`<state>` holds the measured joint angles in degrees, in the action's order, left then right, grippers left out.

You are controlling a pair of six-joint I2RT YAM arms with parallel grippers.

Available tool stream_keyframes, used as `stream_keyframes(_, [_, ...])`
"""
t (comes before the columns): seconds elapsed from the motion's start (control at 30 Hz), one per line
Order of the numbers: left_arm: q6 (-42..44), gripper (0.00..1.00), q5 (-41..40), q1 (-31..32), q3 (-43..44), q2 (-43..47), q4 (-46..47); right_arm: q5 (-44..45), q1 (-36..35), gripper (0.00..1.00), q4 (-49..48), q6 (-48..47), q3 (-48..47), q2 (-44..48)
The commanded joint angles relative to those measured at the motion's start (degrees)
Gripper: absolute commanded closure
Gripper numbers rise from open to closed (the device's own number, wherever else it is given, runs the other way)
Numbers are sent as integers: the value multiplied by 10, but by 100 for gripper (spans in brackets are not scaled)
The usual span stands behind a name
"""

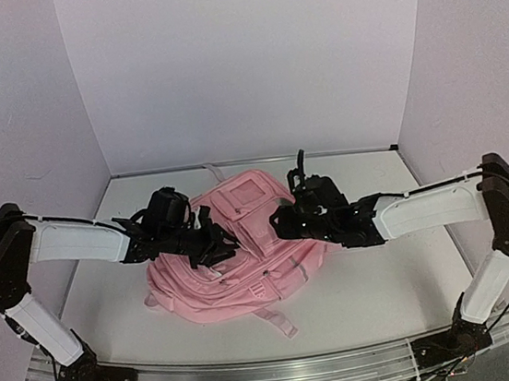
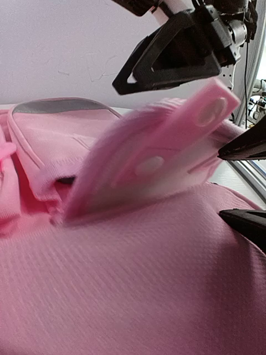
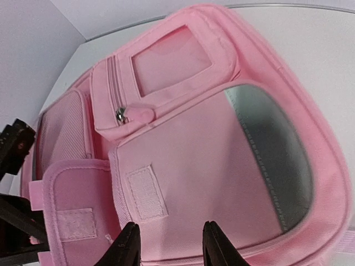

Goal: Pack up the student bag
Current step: Reset both arms

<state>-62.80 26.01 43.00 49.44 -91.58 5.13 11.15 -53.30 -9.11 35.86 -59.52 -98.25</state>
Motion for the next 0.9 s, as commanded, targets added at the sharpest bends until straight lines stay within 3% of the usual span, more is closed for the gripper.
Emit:
stream_keyframes(0.0, [17, 72, 26, -2, 72, -62, 45, 36, 8, 60, 6, 5, 21, 76])
stream_keyframes(0.1, [27, 77, 32, -2, 103, -90, 38, 40, 9, 59, 13, 6, 34, 102])
stream_keyframes(0.4, [49, 76, 31, -2, 163, -134, -4, 37, 9, 59, 23, 19, 67, 143])
stream_keyframes(0.57, [62, 77, 35, -2, 192, -154, -43, -11, 9, 60, 20, 1, 53, 149])
stream_keyframes(0.87, [62, 78, -1, -6, 194, -169, -48, -150, -2, 78, -20, -26, -10, 45])
